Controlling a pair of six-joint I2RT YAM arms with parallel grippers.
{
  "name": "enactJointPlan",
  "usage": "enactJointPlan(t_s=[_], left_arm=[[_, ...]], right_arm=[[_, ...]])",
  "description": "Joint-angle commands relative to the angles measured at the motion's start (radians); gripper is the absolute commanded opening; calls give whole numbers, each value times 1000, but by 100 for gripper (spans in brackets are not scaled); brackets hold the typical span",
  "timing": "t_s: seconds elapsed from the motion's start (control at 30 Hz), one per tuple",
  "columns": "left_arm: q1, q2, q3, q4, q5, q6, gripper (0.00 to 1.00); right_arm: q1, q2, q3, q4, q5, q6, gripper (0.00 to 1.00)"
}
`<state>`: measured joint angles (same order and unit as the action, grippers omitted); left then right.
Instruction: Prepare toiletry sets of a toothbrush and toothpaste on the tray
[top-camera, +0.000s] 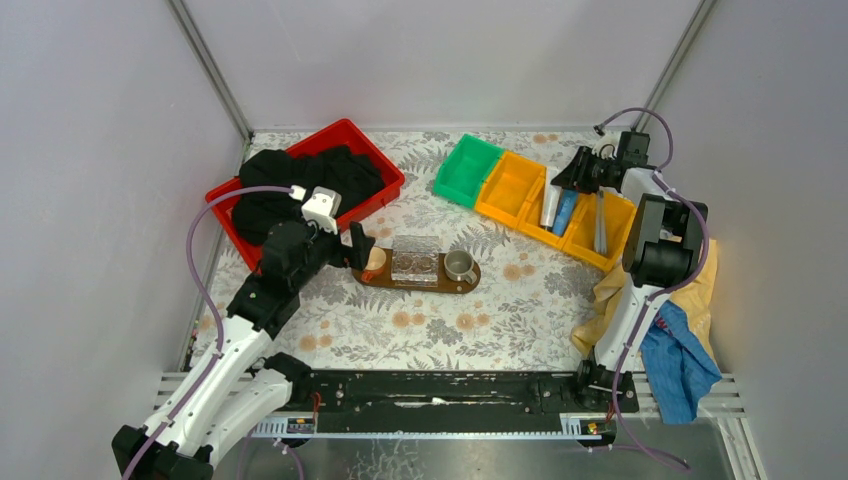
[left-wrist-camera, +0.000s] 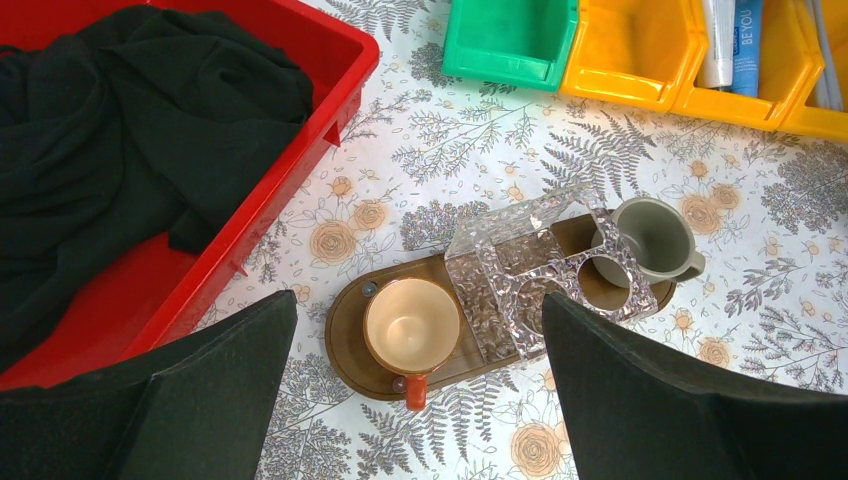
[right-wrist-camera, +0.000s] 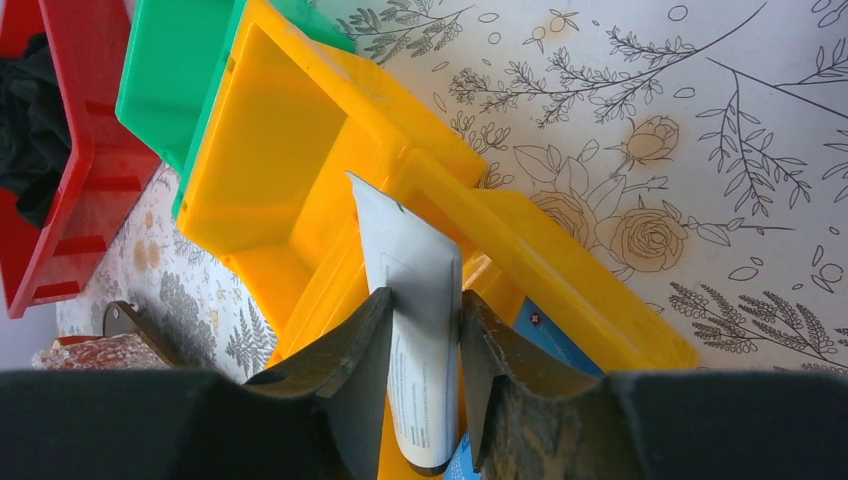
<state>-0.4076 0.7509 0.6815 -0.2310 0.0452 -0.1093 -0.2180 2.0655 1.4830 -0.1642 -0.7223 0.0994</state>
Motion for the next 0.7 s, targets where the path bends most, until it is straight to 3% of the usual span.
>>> enactJointPlan(t_s=[0.0, 0.37, 0.67], left_arm=[[7, -8, -8, 67, 11, 10, 100], [7, -7, -8, 65, 8, 11, 100], [7, -11, -9, 66, 10, 11, 100]], right_arm=[[5, -27, 3, 31, -63, 16, 35], [-12, -77, -22, 47, -79, -9, 6], [-42, -220, -94, 136, -85, -35, 0]])
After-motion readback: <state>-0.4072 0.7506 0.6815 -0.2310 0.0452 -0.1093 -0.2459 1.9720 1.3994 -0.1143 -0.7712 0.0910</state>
